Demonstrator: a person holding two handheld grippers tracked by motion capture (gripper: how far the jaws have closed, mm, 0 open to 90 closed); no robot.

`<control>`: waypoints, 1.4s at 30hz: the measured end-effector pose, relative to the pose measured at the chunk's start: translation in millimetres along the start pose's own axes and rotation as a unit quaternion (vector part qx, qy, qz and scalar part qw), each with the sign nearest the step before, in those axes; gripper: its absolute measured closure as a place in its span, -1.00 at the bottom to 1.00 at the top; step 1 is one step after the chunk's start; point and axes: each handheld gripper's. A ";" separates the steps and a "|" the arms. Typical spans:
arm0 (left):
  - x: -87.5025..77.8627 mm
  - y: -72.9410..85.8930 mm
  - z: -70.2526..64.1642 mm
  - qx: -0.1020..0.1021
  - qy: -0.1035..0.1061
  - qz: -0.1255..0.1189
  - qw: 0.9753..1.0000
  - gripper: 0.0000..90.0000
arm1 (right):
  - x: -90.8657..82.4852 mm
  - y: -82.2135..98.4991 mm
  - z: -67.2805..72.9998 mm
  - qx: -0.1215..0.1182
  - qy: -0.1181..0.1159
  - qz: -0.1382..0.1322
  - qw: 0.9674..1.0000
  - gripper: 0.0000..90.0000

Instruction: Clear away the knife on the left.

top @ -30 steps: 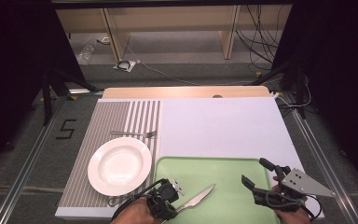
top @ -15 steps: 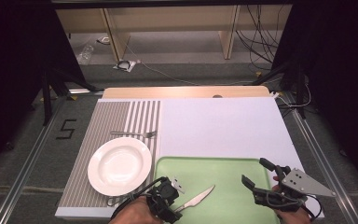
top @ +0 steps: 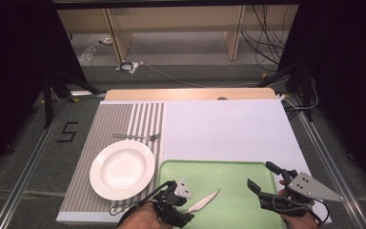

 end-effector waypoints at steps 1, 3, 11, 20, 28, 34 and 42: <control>0.0 0.0 0.0 0.000 0.000 0.000 1.000 0.24 | 0.0 0.0 0.0 0.000 0.000 0.000 1.000 -0.58; 1.8 0.0 -1.7 0.005 -0.001 -0.003 1.000 0.39 | -0.1 0.0 0.2 0.000 0.000 0.000 1.000 -0.58; 5.7 1.3 -3.5 0.020 -0.015 -0.018 1.000 0.93 | -0.2 0.1 0.4 -0.002 -0.001 0.001 1.000 -0.58; 18.1 1.7 -10.8 0.042 -0.010 -0.001 0.999 0.99 | 0.5 0.3 1.6 -0.002 -0.002 0.001 1.000 -0.58; 26.5 2.9 -13.0 0.056 -0.052 0.022 0.997 0.99 | 0.4 0.5 1.3 -0.001 -0.002 0.002 1.000 -0.58; 25.0 4.0 -8.4 0.042 -0.057 0.025 0.997 0.99 | 0.4 0.7 1.5 -0.001 -0.002 0.002 1.000 -0.58; 22.8 7.6 0.7 0.022 -0.058 0.021 0.998 0.99 | 0.4 0.8 0.8 -0.001 -0.003 0.002 1.000 -0.58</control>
Point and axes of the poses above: each handheld gripper's, and its own axes: x roughly forward along the jaws, y roughly out of its underside, z roughly to its left, and after that the axes turned 11 degrees about z, right-handed
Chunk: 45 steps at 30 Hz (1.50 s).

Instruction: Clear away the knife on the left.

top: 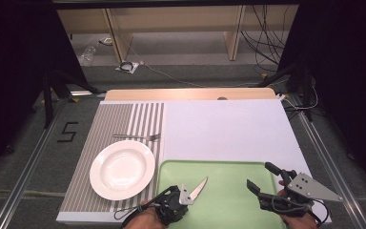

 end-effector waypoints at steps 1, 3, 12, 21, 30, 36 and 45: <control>-0.6 0.7 1.9 0.001 -0.001 0.003 1.000 0.99 | -0.2 0.1 0.0 0.001 0.000 0.001 1.000 -0.58; -0.8 2.2 4.4 -0.007 -0.003 0.001 1.000 0.99 | -0.3 0.0 -0.2 0.001 0.000 0.001 1.000 -0.58; -3.4 7.1 13.1 -0.018 -0.014 0.009 1.000 0.99 | 0.5 0.2 -0.8 0.002 -0.002 -0.001 1.000 -0.58; -5.7 12.8 21.8 -0.037 -0.020 0.015 0.999 0.99 | 0.3 0.2 -1.2 0.003 -0.001 0.000 1.000 -0.58; -9.0 17.7 28.6 -0.041 -0.027 0.030 0.998 0.99 | 0.4 0.2 -1.0 0.002 -0.001 0.000 1.000 -0.58; -10.3 19.5 31.0 -0.042 -0.027 0.038 0.998 0.99 | 0.3 0.3 -0.6 0.004 -0.002 0.000 1.000 -0.58; -12.8 23.8 37.1 -0.050 -0.016 0.049 0.997 0.99 | 0.2 0.2 -0.6 0.004 -0.002 0.000 1.000 -0.58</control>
Point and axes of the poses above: each handheld gripper's, and its own axes: x roughly forward along the jaws, y roughly out of its underside, z roughly to its left, and after that the axes turned 11 degrees about z, right-handed
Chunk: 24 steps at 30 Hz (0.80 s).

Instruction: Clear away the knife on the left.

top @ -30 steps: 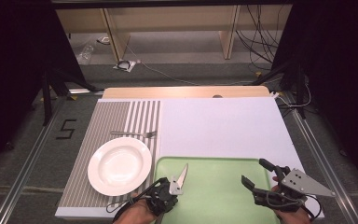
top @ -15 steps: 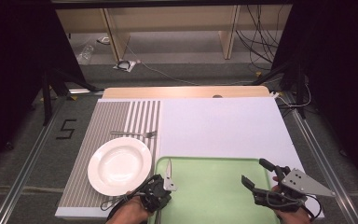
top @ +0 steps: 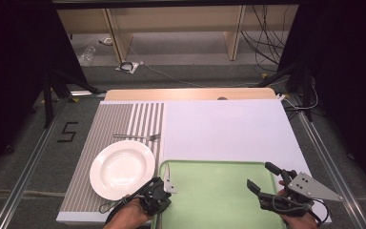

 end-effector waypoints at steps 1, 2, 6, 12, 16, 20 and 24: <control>-0.2 0.6 1.2 -0.001 -0.001 0.002 1.000 0.99 | 0.1 0.0 -0.1 -0.001 0.000 0.000 1.000 -0.58; -0.7 1.2 2.2 -0.003 0.002 0.001 1.000 0.99 | 0.0 0.0 -0.1 -0.001 0.000 -0.001 1.000 -0.58; -2.5 1.7 2.9 -0.002 0.001 0.000 1.000 0.95 | 0.1 0.0 -0.1 -0.001 0.000 0.000 1.000 -0.58; -10.3 2.4 6.9 -0.014 0.021 -0.024 0.999 0.66 | 0.3 0.1 -0.4 -0.001 0.001 0.001 1.000 -0.58; -18.4 3.4 10.8 -0.018 0.026 -0.039 0.999 0.35 | 0.4 0.1 -0.3 -0.001 0.001 0.001 1.000 -0.58; -25.3 3.6 14.8 -0.029 0.026 -0.059 0.997 0.06 | 0.1 0.1 -0.4 0.001 0.001 0.002 1.000 -0.58; -32.0 5.1 21.0 -0.042 0.029 -0.076 0.996 -0.10 | 0.3 0.6 -1.1 0.000 0.001 0.002 1.000 -0.58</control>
Point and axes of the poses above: each handheld gripper's, and its own axes: x roughly forward along the jaws, y roughly out of its underside, z roughly to its left, and after that the axes turned 11 degrees about z, right-handed
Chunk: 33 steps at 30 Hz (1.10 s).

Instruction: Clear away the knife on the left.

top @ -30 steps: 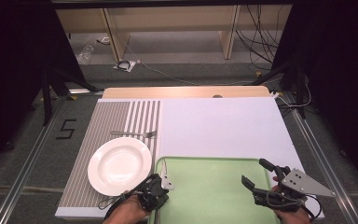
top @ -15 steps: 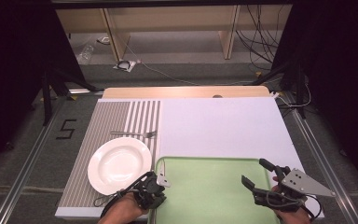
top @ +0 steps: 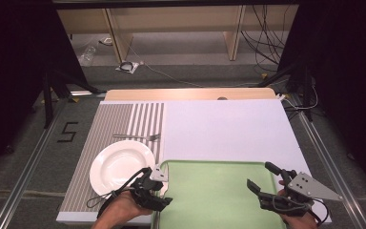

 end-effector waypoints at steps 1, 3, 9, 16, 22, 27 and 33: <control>-2.1 -0.1 1.7 -0.001 -0.003 -0.003 1.000 -0.13 | -0.1 0.1 -0.4 -0.001 0.000 -0.001 1.000 -0.58; -5.7 -0.1 4.5 -0.008 -0.006 -0.012 1.000 -0.22 | 0.5 0.5 -1.0 0.003 -0.002 -0.003 1.000 -0.58; -18.0 0.6 16.4 -0.025 0.002 -0.034 0.999 -0.36 | 0.1 0.8 -2.1 0.002 -0.001 -0.004 1.000 -0.58; -32.9 2.4 30.2 -0.049 -0.008 -0.057 0.997 -0.44 | 0.0 1.0 -1.6 0.004 -0.003 -0.003 1.000 -0.58; -42.3 2.3 39.0 -0.062 -0.014 -0.074 0.995 -0.46 | 0.3 1.7 -2.4 0.004 -0.002 -0.005 1.000 -0.58; -45.8 3.2 45.1 -0.068 -0.039 -0.072 0.994 -0.46 | 0.1 1.3 -2.5 0.006 -0.002 -0.004 1.000 -0.58; -48.4 8.4 56.2 -0.085 -0.065 -0.071 0.992 -0.47 | 1.3 1.0 -2.5 0.006 -0.005 -0.006 1.000 -0.58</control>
Point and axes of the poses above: each handheld gripper's, and its own axes: x roughly forward along the jaws, y roughly out of its underside, z roughly to its left, and after that the axes turned 11 degrees about z, right-handed
